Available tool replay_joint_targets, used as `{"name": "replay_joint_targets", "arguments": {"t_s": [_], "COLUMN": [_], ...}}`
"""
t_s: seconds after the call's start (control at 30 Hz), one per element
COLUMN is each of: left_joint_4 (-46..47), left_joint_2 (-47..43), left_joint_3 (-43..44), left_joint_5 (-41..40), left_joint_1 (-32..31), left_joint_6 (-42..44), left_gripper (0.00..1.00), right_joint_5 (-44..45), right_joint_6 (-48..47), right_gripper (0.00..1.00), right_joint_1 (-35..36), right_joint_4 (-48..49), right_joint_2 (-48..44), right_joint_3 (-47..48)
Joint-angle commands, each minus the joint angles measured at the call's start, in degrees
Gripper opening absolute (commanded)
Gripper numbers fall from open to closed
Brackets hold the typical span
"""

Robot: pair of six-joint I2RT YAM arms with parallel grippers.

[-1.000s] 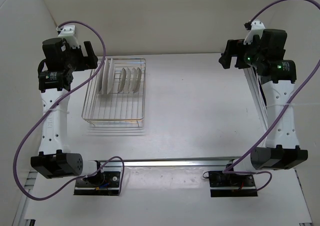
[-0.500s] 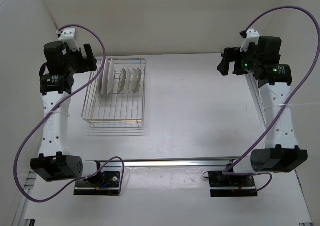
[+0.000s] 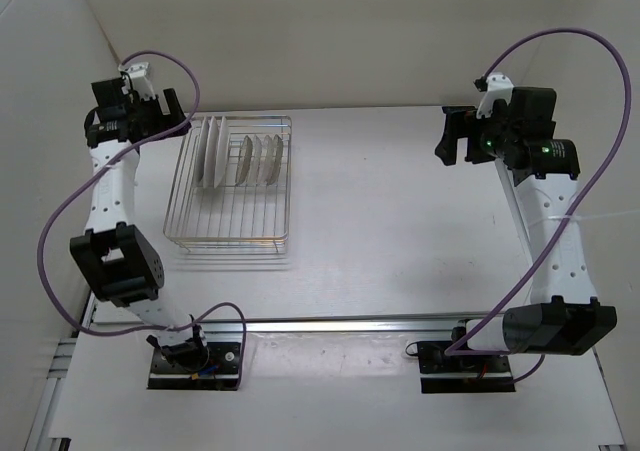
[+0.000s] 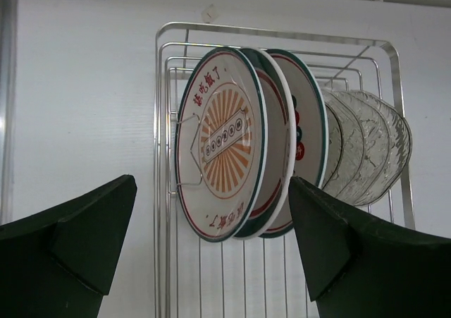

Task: Unload the plates from the dish rack

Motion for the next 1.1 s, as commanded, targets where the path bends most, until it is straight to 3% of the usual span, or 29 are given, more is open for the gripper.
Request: {"name": "replay_joint_targets", "arguments": {"t_s": [0.0,0.37,1.07], "left_joint_4": [0.6,0.6,1.7], "left_joint_2": [1.2,8.2,12.1], "left_joint_3": [5.2,5.7,2.8], "left_joint_5": [4.8,3.7,0.2], "left_joint_1": [0.2,-1.6,-2.6], "left_joint_6": [0.4,1.4,3.0], "left_gripper": [1.0,0.97,0.84], "right_joint_5": [0.6,0.6,-0.4], "right_joint_6": [-1.3,-1.9,-1.9], "right_gripper": [1.0,1.0,1.0], "right_joint_1": [-0.3,-0.3,-0.3], "right_joint_4": [1.8,1.8,1.8], "right_joint_2": [-1.6,-2.1,-3.8], "right_joint_3": [-1.3,-2.3,-2.8]}}
